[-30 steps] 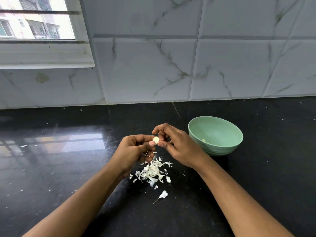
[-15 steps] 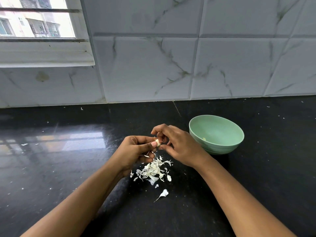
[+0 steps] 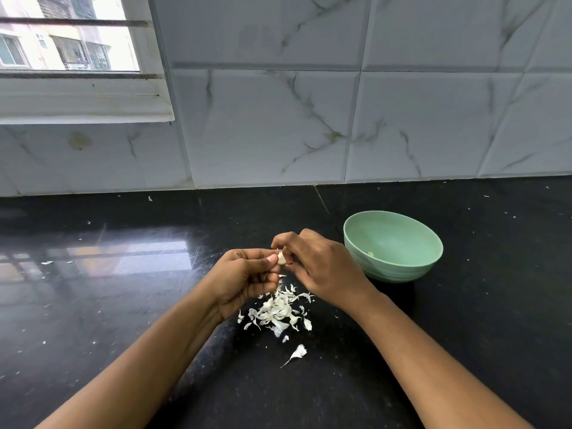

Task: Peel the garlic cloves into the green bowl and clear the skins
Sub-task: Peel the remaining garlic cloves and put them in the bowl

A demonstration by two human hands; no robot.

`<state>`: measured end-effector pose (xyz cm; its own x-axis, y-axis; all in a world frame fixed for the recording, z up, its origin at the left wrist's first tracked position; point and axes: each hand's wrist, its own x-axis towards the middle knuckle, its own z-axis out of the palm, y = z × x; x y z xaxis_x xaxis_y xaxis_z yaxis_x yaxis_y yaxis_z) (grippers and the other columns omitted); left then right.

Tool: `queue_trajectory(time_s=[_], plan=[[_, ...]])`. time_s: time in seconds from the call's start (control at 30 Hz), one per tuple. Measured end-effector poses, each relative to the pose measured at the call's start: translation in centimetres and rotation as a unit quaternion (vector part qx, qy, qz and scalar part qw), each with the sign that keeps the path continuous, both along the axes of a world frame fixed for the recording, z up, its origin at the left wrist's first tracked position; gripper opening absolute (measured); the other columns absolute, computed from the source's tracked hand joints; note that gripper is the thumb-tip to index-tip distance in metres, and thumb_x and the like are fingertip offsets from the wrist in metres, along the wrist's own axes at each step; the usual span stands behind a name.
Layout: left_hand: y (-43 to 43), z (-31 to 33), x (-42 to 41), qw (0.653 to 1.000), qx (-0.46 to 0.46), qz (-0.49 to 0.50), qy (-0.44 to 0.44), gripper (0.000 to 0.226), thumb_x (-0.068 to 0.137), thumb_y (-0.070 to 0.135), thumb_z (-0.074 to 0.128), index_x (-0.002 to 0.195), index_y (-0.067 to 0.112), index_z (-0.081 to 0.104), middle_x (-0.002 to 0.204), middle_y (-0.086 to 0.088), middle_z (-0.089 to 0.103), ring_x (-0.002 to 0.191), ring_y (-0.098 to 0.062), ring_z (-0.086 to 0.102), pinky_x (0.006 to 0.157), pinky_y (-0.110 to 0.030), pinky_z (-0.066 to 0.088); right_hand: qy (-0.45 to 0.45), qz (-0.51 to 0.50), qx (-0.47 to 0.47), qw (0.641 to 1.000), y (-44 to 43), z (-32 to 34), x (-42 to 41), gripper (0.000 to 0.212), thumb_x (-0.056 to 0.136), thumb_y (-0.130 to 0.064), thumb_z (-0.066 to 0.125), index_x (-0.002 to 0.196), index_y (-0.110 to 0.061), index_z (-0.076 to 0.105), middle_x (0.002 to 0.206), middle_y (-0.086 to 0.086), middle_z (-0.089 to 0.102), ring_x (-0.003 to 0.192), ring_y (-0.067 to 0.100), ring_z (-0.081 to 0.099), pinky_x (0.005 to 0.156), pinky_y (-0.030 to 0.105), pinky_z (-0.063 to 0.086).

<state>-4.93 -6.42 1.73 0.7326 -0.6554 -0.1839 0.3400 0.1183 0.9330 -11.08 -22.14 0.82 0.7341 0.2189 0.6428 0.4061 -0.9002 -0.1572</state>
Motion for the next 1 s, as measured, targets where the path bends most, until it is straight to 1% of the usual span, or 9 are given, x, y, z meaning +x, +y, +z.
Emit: queue_trajectory(time_s=[0.17, 0.23, 0.3, 0.57, 0.7, 0.77, 0.9, 0.97, 1.0], plan=[[0.01, 0.05, 0.11, 0.999, -0.027, 0.003, 0.028, 0.014, 0.089, -0.001, 0.051, 0.094, -0.003, 0.064, 0.058, -0.005, 0.060, 0.044, -0.008, 0.059, 0.045, -0.019, 0.054, -0.043, -0.011, 0.018, 0.999, -0.05, 0.07, 0.01, 0.049, 0.076, -0.011, 0.073, 0.111, -0.029, 0.043, 0.085, -0.008, 0.054, 0.072, 0.007, 0.052, 0.056, 0.021, 0.047], [0.03, 0.03, 0.09, 1.000, -0.022, 0.004, 0.014, 0.014, 0.089, -0.001, 0.052, 0.093, -0.004, 0.065, 0.058, -0.005, 0.060, 0.044, -0.008, 0.059, 0.045, -0.019, 0.054, -0.048, -0.006, 0.013, 0.999, 0.00, 0.08, 0.07, 0.051, 0.075, -0.011, 0.075, 0.112, -0.029, 0.043, 0.089, -0.012, 0.054, 0.080, 0.005, 0.051, 0.058, 0.023, 0.049], [0.02, -0.12, 0.07, 1.000, -0.015, 0.007, -0.001, 0.013, 0.089, -0.001, 0.052, 0.093, -0.004, 0.065, 0.059, -0.005, 0.059, 0.045, -0.008, 0.058, 0.044, -0.019, 0.053, -0.036, -0.003, 0.019, 0.999, 0.05, 0.01, 0.17, 0.050, 0.077, -0.012, 0.073, 0.113, -0.030, 0.043, 0.089, -0.012, 0.056, 0.081, 0.005, 0.053, 0.059, 0.027, 0.052], [-0.07, -0.19, 0.04, 0.998, 0.018, 0.023, -0.063, 0.012, 0.090, 0.000, 0.054, 0.092, -0.002, 0.066, 0.061, -0.004, 0.060, 0.048, -0.009, 0.058, 0.045, -0.019, 0.051, -0.028, -0.009, 0.008, 1.000, -0.21, -0.14, 0.35, 0.051, 0.077, -0.013, 0.073, 0.113, -0.032, 0.042, 0.083, -0.006, 0.056, 0.069, 0.011, 0.058, 0.054, 0.027, 0.052], [-0.02, -0.15, -0.01, 0.998, 0.026, 0.020, -0.054, 0.012, 0.091, -0.001, 0.054, 0.092, -0.002, 0.066, 0.060, -0.004, 0.060, 0.047, -0.009, 0.058, 0.045, -0.018, 0.051, -0.045, -0.001, -0.020, 0.999, -0.01, -0.26, 0.37, 0.049, 0.077, -0.012, 0.072, 0.113, -0.027, 0.042, 0.077, -0.009, 0.059, 0.075, 0.010, 0.055, 0.050, 0.027, 0.050], [0.06, -0.10, 0.09, 0.999, 0.012, 0.018, -0.034, 0.013, 0.090, -0.001, 0.053, 0.091, -0.002, 0.066, 0.059, -0.005, 0.060, 0.046, -0.009, 0.058, 0.044, -0.019, 0.051, -0.062, -0.002, -0.022, 0.998, -0.03, -0.37, 0.35, 0.051, 0.075, -0.010, 0.074, 0.113, -0.025, 0.044, 0.077, -0.009, 0.059, 0.073, 0.011, 0.057, 0.050, 0.026, 0.050], [-0.14, -0.21, -0.08, 0.999, -0.031, 0.025, -0.006, 0.014, 0.091, 0.000, 0.051, 0.093, 0.001, 0.065, 0.060, -0.004, 0.061, 0.047, -0.008, 0.059, 0.045, -0.019, 0.053, -0.059, -0.030, 0.038, 0.997, 0.16, -0.58, 0.35, 0.046, 0.077, -0.012, 0.072, 0.110, -0.029, 0.044, 0.081, -0.009, 0.055, 0.067, 0.004, 0.051, 0.053, 0.022, 0.047], [-0.32, -0.38, -0.25, 0.998, -0.042, 0.045, -0.017, 0.015, 0.091, 0.000, 0.052, 0.097, 0.003, 0.066, 0.062, -0.004, 0.063, 0.051, -0.008, 0.061, 0.047, -0.019, 0.053, -0.047, -0.049, 0.122, 0.990, 0.06, -0.54, 0.48, 0.044, 0.077, -0.012, 0.071, 0.105, -0.031, 0.044, 0.079, -0.014, 0.052, 0.068, 0.002, 0.046, 0.056, 0.022, 0.046], [-0.37, -0.45, -0.33, 0.997, -0.039, 0.054, -0.032, 0.016, 0.091, 0.001, 0.053, 0.099, 0.005, 0.066, 0.064, -0.004, 0.064, 0.053, -0.008, 0.062, 0.048, -0.019, 0.053, -0.037, -0.056, 0.172, 0.983, -0.14, -0.53, 0.59, 0.042, 0.077, -0.011, 0.072, 0.103, -0.031, 0.045, 0.077, -0.014, 0.053, 0.068, 0.003, 0.048, 0.058, 0.021, 0.045]])
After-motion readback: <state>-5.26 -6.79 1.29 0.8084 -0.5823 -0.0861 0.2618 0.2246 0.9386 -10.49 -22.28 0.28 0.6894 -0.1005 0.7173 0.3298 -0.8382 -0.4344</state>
